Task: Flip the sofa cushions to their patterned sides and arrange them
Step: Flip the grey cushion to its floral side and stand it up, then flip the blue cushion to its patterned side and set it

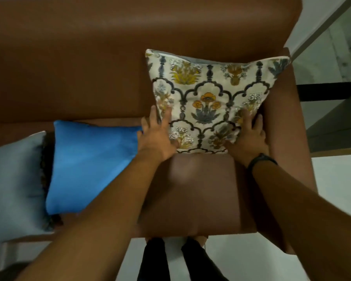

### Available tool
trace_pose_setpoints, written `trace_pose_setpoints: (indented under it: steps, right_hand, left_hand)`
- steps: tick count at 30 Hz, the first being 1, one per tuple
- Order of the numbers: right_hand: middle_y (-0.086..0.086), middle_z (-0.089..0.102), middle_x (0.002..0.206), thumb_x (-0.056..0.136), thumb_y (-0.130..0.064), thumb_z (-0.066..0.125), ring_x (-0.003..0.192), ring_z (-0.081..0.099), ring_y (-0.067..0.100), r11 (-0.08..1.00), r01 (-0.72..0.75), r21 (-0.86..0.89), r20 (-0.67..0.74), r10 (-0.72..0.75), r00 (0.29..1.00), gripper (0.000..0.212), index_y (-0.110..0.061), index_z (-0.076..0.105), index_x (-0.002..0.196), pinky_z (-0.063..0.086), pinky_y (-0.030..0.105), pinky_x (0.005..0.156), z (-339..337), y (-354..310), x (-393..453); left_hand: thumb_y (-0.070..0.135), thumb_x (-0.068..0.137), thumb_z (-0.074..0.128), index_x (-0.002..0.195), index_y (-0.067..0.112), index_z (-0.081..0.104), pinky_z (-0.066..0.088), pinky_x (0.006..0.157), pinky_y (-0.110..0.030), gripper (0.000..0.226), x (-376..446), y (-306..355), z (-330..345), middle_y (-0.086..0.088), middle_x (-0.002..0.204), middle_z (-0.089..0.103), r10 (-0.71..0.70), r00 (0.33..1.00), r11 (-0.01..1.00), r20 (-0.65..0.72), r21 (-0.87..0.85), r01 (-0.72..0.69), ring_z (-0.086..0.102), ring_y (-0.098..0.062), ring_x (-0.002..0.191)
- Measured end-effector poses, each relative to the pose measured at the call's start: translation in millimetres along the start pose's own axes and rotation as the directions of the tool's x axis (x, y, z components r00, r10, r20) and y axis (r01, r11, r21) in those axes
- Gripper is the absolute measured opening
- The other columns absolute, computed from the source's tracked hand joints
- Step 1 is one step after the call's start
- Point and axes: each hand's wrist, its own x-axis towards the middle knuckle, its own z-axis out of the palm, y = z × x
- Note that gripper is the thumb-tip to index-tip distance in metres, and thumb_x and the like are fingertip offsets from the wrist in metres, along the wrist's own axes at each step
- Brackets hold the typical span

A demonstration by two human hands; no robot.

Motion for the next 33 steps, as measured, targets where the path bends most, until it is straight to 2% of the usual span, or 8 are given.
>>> trace_pose_setpoints:
  steps: [6,9,12,19,25,28,30,33]
  right_hand:
    - [0.012,0.010,0.174,0.093,-0.045,0.073,0.152,0.031,0.034,0.987,-0.043,0.152,0.383,-0.019,0.924,0.105,-0.020,0.004,0.168,0.038,0.034,0.111,47,-54,-97]
    - [0.006,0.023,0.171,0.095,-0.045,0.073,0.152,0.033,0.027,0.963,-0.075,0.259,0.573,-0.090,0.815,0.093,-0.022,0.017,0.166,0.032,0.036,0.123,90,-101,-137]
    - [-0.006,0.051,0.146,0.096,-0.038,0.074,0.136,0.047,0.017,0.932,-0.126,0.341,0.610,-0.117,0.784,0.050,-0.041,0.046,0.138,0.037,0.023,0.109,137,-139,-157]
    - [0.003,0.038,0.161,0.090,-0.030,0.082,0.149,0.039,0.024,0.825,-0.355,0.441,0.609,0.016,0.793,0.098,-0.025,0.016,0.164,0.038,0.038,0.119,250,-186,-172]
    - [-0.004,0.061,0.124,0.081,-0.020,0.090,0.117,0.064,0.021,0.781,-0.314,0.541,0.381,0.105,0.919,0.077,-0.017,0.035,0.134,0.054,0.026,0.083,258,-211,-185]
    - [-0.009,0.065,0.099,0.083,-0.033,0.088,0.083,0.071,0.004,0.805,-0.239,0.544,0.222,0.137,0.965,0.057,-0.017,0.043,0.113,0.051,0.018,0.060,219,-222,-194]
    - [-0.002,0.073,0.098,0.087,-0.036,0.084,0.072,0.074,0.003,0.784,-0.210,0.583,0.176,0.130,0.976,0.046,-0.018,0.049,0.110,0.055,0.019,0.055,185,-231,-194]
    - [0.005,0.075,0.099,0.089,-0.044,0.079,0.078,0.076,0.023,0.792,-0.265,0.550,0.214,0.173,0.961,0.033,-0.027,0.057,0.107,0.058,0.031,0.054,133,-255,-179]
  left_hand:
    - [0.051,0.090,0.072,0.165,0.018,0.024,0.036,0.114,-0.060,0.095,-98,-137,-20,-0.014,0.169,0.026,-0.278,0.960,0.946,-0.021,-0.177,0.270,0.028,-0.035,0.154]
    - [0.052,0.088,0.075,0.164,0.021,0.029,0.036,0.112,-0.060,0.094,-132,-212,-20,-0.016,0.166,0.032,-0.429,0.903,0.871,0.023,-0.255,0.420,0.033,-0.040,0.151]
    - [0.060,0.087,0.073,0.165,0.031,0.024,0.035,0.118,-0.058,0.097,-140,-275,-14,-0.015,0.168,0.029,-0.483,0.869,0.791,0.109,-0.370,0.487,0.034,-0.041,0.151]
    - [0.052,0.090,0.073,0.165,0.030,0.021,0.038,0.120,-0.051,0.094,-135,-398,23,-0.007,0.162,0.045,-0.461,0.844,0.584,0.275,-0.623,0.521,0.044,-0.033,0.148]
    - [0.052,0.084,0.079,0.148,0.043,0.036,0.054,0.103,-0.054,0.077,-151,-424,3,-0.003,0.139,0.062,-0.338,0.895,0.582,0.292,-0.683,0.443,0.064,-0.032,0.124]
    - [0.074,0.074,0.069,0.120,0.064,0.050,0.057,0.085,-0.022,0.051,-165,-420,-39,0.014,0.125,0.066,-0.251,0.945,0.660,0.211,-0.677,0.326,0.069,-0.002,0.104]
    - [0.061,0.085,0.072,0.108,0.067,0.060,0.048,0.079,-0.006,0.027,-166,-413,-72,0.017,0.120,0.067,-0.182,0.974,0.669,0.132,-0.709,0.221,0.066,0.009,0.103]
    - [0.037,0.102,0.062,0.115,0.039,0.072,0.050,0.102,-0.029,0.016,-153,-399,-117,-0.003,0.124,0.072,-0.178,0.969,0.599,0.169,-0.763,0.243,0.066,-0.018,0.120]
